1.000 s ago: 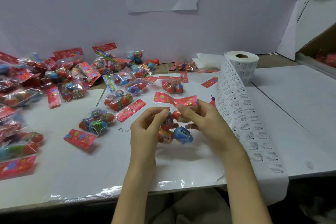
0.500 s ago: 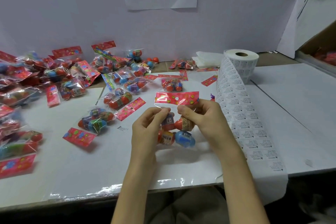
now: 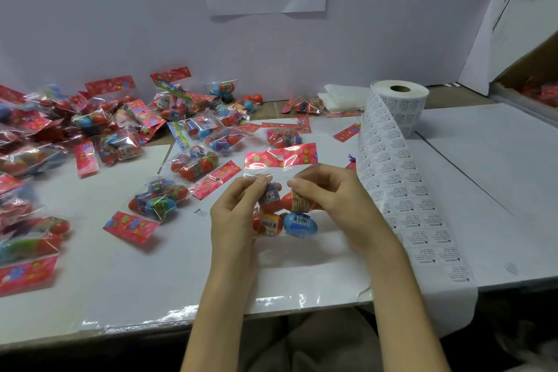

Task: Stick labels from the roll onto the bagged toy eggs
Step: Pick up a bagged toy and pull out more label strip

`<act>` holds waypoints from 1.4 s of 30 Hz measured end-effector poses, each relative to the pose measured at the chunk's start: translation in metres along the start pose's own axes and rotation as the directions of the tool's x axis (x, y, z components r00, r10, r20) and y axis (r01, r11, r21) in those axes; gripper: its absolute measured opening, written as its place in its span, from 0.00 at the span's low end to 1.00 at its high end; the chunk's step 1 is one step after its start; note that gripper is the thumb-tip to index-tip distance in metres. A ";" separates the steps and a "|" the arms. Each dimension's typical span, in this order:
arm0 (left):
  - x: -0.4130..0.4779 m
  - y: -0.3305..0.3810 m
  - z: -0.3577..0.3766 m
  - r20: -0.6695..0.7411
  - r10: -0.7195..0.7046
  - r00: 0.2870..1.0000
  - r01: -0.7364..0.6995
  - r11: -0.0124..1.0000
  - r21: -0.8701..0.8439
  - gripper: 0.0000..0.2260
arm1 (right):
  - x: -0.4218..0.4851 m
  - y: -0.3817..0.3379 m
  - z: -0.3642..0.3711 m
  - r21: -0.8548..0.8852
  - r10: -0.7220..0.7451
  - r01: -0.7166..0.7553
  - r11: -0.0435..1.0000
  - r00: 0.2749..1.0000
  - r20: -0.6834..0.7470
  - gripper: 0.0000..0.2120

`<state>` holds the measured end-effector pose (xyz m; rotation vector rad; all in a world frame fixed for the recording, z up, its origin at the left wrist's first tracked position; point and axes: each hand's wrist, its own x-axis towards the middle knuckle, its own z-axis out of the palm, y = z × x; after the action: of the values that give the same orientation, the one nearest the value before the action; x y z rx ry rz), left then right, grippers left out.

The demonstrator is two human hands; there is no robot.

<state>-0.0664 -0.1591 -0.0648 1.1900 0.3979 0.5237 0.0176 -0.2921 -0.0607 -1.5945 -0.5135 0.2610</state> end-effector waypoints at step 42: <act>-0.005 -0.022 0.011 0.308 0.357 0.882 -0.471 0.692 0.547 0.24 | 0.001 -0.011 0.003 -0.003 -0.067 0.071 0.998 0.930 -0.361 0.09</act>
<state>-0.0608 -0.1765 -0.0824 1.9765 0.1263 0.7010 0.0152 -0.2889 -0.0502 -1.5659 -0.2799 -0.0851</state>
